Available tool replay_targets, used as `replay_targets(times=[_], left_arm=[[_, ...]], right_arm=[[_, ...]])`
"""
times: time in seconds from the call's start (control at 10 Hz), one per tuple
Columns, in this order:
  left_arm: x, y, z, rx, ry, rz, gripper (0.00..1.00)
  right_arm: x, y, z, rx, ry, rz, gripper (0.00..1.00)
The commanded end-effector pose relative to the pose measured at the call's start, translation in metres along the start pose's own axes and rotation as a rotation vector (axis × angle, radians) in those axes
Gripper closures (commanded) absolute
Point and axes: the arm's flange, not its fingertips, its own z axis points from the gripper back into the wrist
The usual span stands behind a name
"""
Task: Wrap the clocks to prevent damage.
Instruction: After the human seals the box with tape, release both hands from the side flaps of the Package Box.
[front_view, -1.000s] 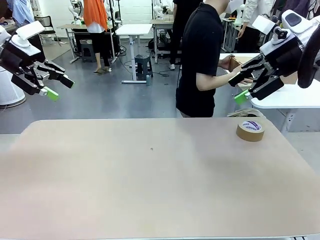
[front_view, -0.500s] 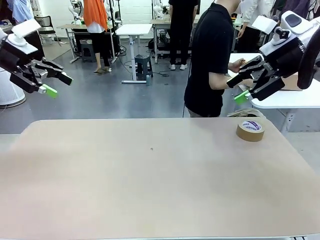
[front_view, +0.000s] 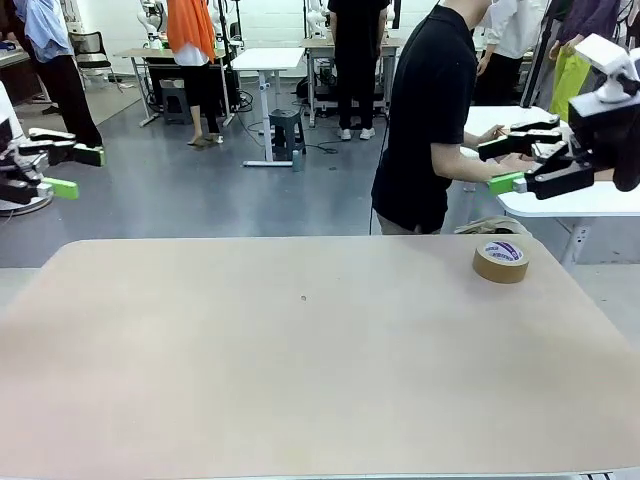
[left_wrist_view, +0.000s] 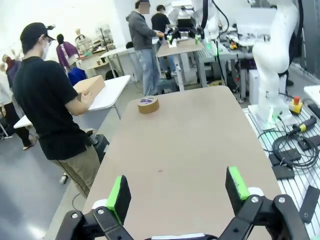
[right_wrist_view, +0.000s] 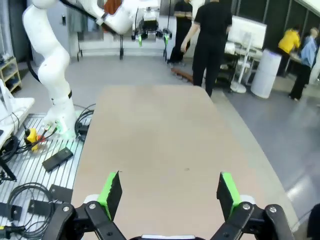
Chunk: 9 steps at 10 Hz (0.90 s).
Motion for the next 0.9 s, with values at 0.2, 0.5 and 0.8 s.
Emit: replay_targets(times=[0.2, 0.5, 0.8], left_arm=[[-0.042, 0.002, 0.024, 0.047, -0.102, 0.206, 0.00], [-0.064, 0.013, 0.032, 0.077, -0.060, 0.266, 0.00], [-0.065, -0.002, 0.029, 0.051, -0.064, 0.224, 0.00]], right_arm=[[-0.066, -0.014, 0.000, 0.065, -0.111, 0.032, 0.00], [-0.069, -0.023, 0.002, 0.031, -0.119, 0.022, 0.00], [-0.079, -0.010, 0.002, 0.064, -0.097, 0.017, 0.00]])
